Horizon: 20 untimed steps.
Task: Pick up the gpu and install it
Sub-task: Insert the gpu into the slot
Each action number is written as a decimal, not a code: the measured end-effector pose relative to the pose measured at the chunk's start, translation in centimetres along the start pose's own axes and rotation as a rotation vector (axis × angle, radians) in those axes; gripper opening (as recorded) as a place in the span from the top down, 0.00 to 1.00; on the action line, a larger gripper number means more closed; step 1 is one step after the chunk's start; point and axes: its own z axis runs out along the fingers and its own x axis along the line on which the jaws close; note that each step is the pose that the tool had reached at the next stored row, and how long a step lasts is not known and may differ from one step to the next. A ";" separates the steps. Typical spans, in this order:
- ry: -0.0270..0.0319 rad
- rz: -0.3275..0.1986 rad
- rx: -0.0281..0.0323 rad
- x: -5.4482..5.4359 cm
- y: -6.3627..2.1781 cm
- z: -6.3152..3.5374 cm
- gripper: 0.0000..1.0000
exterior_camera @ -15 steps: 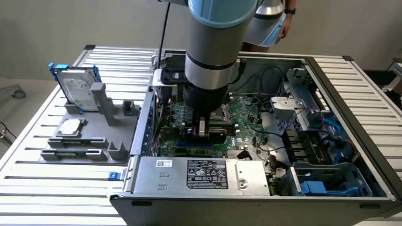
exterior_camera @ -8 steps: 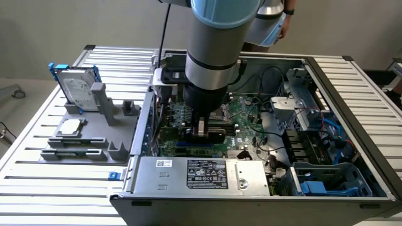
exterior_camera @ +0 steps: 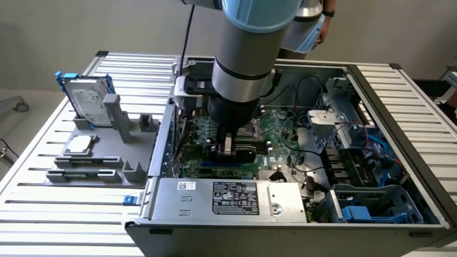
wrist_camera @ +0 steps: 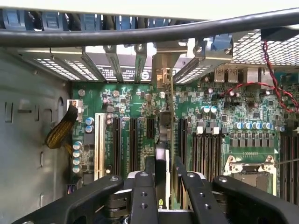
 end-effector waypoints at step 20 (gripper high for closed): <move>0.0004 0.003 -0.0298 0.0 -1.47 -0.18 0.73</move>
